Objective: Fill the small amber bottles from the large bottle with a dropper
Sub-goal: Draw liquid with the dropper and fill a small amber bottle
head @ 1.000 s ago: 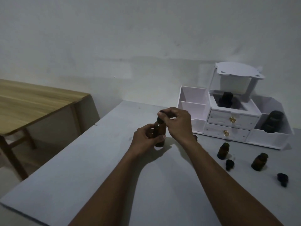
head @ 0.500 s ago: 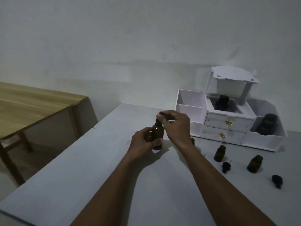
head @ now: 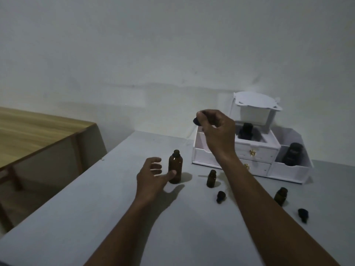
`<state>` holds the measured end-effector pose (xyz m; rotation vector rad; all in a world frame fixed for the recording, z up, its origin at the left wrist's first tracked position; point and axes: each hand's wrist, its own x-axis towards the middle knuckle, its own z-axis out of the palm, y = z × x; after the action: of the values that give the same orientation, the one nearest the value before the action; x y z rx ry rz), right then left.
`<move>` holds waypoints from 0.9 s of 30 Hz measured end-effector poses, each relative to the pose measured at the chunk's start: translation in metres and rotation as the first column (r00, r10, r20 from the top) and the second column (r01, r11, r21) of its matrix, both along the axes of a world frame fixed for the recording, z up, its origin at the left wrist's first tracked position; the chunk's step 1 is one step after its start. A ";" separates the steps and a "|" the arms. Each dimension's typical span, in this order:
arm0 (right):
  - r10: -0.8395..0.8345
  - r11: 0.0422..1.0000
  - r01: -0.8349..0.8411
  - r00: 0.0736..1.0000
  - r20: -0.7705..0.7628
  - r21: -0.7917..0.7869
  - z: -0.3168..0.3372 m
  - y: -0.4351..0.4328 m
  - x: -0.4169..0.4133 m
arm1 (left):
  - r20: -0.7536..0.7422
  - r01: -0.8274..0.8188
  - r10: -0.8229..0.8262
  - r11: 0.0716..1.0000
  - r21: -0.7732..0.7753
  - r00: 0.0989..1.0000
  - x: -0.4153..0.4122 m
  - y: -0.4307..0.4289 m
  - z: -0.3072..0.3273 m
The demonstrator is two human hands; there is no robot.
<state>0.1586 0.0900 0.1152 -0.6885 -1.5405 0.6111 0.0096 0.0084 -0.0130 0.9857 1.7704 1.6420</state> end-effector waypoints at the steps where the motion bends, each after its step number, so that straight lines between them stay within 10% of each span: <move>1: -0.013 1.000 0.013 1.000 -0.001 0.002 0.000 0.000 0.006 | 0.011 -0.016 0.017 1.000 -0.022 1.000 0.001 -0.005 0.000; 12: -0.096 0.993 0.096 0.995 0.011 -0.069 -0.025 0.013 0.076 | -0.114 0.344 -0.363 0.925 -0.160 0.925 0.069 -0.008 -0.002; 27: -0.125 0.985 0.135 0.987 0.102 -0.105 -0.051 0.030 0.086 | -0.052 0.250 -0.259 0.959 -0.134 0.965 0.113 0.043 0.009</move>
<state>0.2450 0.1201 0.0638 -0.9077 -1.5433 0.5762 0.1230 0.0511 -0.0037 1.1688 1.6882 1.3349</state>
